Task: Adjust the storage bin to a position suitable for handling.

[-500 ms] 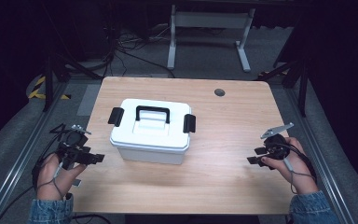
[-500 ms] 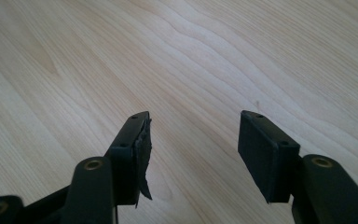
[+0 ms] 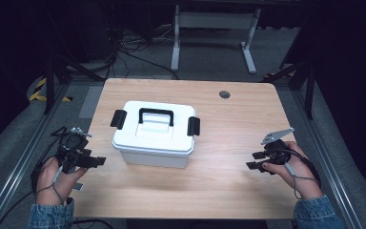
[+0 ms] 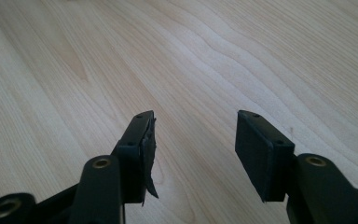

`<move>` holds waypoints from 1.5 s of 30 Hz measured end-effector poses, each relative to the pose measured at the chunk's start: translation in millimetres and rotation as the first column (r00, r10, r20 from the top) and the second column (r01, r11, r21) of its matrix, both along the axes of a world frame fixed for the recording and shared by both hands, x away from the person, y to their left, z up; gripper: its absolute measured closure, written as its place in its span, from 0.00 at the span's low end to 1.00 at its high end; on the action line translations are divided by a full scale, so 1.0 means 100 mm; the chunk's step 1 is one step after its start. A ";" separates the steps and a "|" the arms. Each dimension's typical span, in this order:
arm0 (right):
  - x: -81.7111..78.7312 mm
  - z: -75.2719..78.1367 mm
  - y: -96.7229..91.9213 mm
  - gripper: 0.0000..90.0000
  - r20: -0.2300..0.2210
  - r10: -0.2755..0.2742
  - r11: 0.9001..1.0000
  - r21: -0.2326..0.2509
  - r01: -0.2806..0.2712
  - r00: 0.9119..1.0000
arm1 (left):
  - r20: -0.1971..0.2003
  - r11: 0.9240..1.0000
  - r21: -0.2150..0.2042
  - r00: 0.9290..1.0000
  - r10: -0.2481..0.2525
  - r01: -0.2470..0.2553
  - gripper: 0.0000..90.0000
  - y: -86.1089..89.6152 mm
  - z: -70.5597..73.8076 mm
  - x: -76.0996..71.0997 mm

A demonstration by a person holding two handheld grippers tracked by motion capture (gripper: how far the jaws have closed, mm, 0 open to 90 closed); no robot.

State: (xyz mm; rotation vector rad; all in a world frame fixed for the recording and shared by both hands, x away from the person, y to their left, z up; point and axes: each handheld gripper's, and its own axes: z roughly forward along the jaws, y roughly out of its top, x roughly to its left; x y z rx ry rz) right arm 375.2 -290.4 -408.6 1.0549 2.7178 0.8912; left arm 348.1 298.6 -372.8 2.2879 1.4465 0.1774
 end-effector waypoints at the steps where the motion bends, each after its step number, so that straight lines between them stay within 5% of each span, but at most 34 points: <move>1: 0.00 0.00 0.00 0.53 -0.001 0.001 1.000 0.001 -0.001 1.000 | -0.001 1.000 0.000 1.000 0.001 -0.001 0.38 0.00 0.00 0.00; 17: -0.02 0.06 0.12 0.52 0.017 0.015 1.000 0.024 -0.015 1.000 | 0.003 1.000 -0.004 1.000 -0.004 0.004 0.38 0.00 0.01 0.02; 45: 0.12 0.87 0.85 0.52 0.091 0.176 0.982 0.053 -0.181 0.980 | 0.007 1.000 -0.018 1.000 0.001 0.000 0.39 0.04 0.02 0.03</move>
